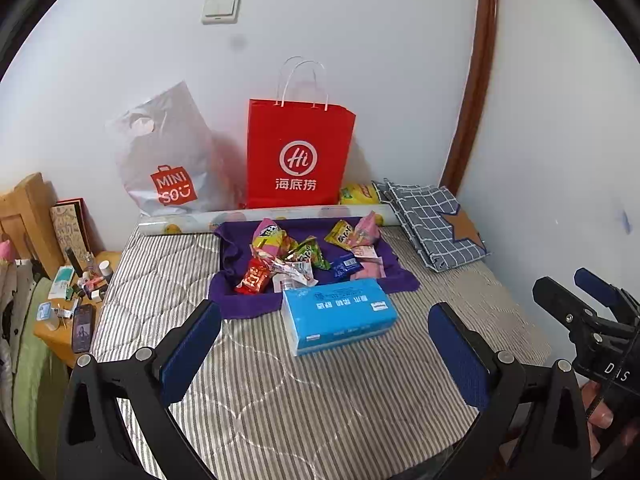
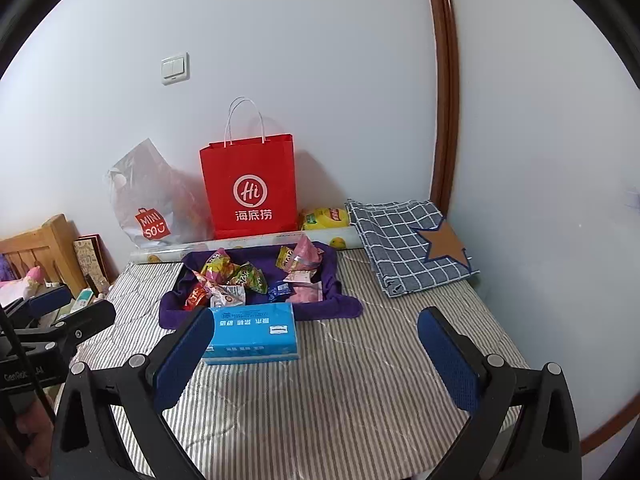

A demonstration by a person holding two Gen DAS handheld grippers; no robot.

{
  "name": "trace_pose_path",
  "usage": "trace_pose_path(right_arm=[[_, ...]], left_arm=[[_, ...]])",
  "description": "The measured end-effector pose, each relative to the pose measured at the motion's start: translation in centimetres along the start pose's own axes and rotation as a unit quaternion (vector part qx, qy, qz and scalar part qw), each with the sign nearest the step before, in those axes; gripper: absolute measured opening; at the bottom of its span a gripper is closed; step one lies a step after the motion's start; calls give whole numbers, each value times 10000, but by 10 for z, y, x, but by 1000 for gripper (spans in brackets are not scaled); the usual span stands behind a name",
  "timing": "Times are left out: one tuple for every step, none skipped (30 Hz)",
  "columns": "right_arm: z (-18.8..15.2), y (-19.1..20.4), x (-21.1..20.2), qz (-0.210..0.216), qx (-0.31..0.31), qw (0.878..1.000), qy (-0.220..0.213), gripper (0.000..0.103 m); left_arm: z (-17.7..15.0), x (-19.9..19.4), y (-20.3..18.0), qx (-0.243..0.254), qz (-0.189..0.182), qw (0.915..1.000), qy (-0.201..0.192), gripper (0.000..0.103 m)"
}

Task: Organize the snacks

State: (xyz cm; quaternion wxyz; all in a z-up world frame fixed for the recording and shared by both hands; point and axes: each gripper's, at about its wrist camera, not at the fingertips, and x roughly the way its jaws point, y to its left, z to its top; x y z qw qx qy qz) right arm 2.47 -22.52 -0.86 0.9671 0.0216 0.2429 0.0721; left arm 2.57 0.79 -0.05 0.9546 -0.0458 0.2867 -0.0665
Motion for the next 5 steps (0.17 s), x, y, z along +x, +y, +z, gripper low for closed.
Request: trace_pose_path(right_arm=[[1, 0, 3, 68, 0, 10000, 0, 103], [0, 0, 6, 99, 4, 10000, 3, 103], [1, 0, 9, 114, 21, 9999, 2, 103], [1, -2, 13, 122, 38, 9999, -10, 103], [1, -3, 17, 143, 53, 9999, -34, 103]], left_arm=[[1, 3, 1, 1, 32, 10000, -3, 102], [1, 6, 3, 12, 91, 10000, -7, 102], [2, 8, 4, 28, 173, 9998, -42, 102], [2, 9, 5, 33, 206, 9997, -94, 102], [2, 10, 6, 49, 244, 9995, -190, 102]])
